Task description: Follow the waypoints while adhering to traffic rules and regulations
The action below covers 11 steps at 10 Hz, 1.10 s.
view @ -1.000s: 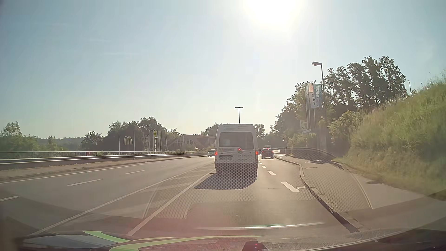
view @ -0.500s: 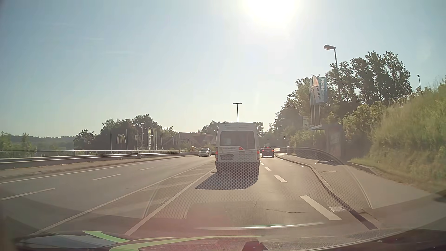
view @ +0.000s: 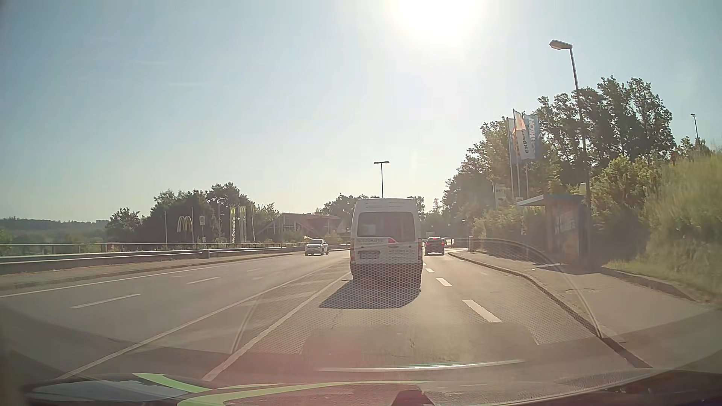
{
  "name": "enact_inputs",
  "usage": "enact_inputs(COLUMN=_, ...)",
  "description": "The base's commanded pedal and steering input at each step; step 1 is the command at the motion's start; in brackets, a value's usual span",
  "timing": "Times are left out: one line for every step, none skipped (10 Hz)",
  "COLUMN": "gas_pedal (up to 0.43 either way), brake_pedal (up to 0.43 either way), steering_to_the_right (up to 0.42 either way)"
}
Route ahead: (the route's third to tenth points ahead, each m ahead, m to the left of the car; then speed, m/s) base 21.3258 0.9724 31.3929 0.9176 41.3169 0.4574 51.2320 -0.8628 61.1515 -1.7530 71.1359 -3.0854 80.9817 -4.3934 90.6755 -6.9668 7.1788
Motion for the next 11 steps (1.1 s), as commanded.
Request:
enact_inputs(gas_pedal=0.000, brake_pedal=0.000, steering_to_the_right=0.007)
enact_inputs(gas_pedal=0.000, brake_pedal=0.000, steering_to_the_right=0.007)
enact_inputs(gas_pedal=0.000, brake_pedal=0.000, steering_to_the_right=0.007)
enact_inputs(gas_pedal=0.008, brake_pedal=0.000, steering_to_the_right=0.007)
enact_inputs(gas_pedal=0.008, brake_pedal=0.000, steering_to_the_right=0.007)
enact_inputs(gas_pedal=0.008, brake_pedal=0.000, steering_to_the_right=0.007)
enact_inputs(gas_pedal=0.008, brake_pedal=0.000, steering_to_the_right=0.007)
enact_inputs(gas_pedal=0.020, brake_pedal=0.000, steering_to_the_right=0.007)
enact_inputs(gas_pedal=0.020, brake_pedal=0.000, steering_to_the_right=0.007)
enact_inputs(gas_pedal=0.028, brake_pedal=0.000, steering_to_the_right=0.007)
enact_inputs(gas_pedal=0.047, brake_pedal=0.000, steering_to_the_right=0.007)
